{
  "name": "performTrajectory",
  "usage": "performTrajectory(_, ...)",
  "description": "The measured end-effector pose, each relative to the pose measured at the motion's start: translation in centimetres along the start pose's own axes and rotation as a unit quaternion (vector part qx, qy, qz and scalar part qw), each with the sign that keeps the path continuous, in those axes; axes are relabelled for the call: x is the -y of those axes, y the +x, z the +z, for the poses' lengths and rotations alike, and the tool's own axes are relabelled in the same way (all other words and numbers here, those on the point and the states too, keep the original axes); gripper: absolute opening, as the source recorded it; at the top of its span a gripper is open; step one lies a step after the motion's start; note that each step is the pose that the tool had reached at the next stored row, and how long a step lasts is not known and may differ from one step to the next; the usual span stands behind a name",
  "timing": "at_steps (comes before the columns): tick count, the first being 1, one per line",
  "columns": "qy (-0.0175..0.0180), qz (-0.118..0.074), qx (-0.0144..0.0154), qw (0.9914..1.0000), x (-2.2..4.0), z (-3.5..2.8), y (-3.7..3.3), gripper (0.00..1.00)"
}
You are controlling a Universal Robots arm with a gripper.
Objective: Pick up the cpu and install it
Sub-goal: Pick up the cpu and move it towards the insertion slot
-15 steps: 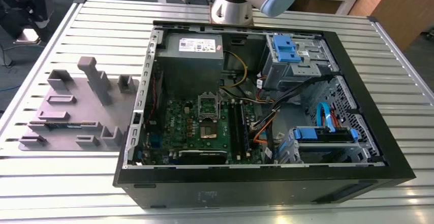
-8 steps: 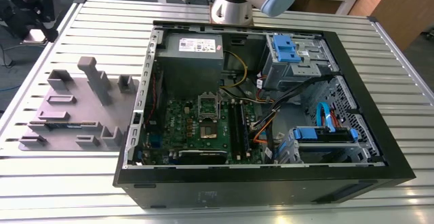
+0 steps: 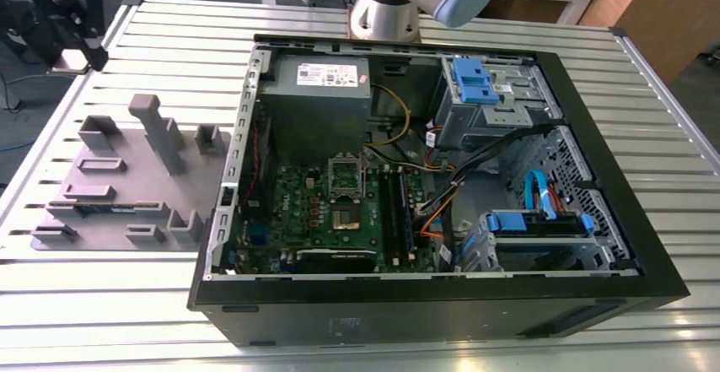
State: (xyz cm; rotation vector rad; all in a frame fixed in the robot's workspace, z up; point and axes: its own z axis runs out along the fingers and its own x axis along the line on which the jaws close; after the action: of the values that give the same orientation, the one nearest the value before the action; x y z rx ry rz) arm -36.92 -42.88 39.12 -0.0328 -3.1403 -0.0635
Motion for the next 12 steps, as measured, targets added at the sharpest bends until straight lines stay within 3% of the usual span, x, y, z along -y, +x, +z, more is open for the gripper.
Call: performTrajectory(12, 0.0000, 0.000, 0.0000, 1.00000, -0.04, 0.05, -2.10, 0.47)
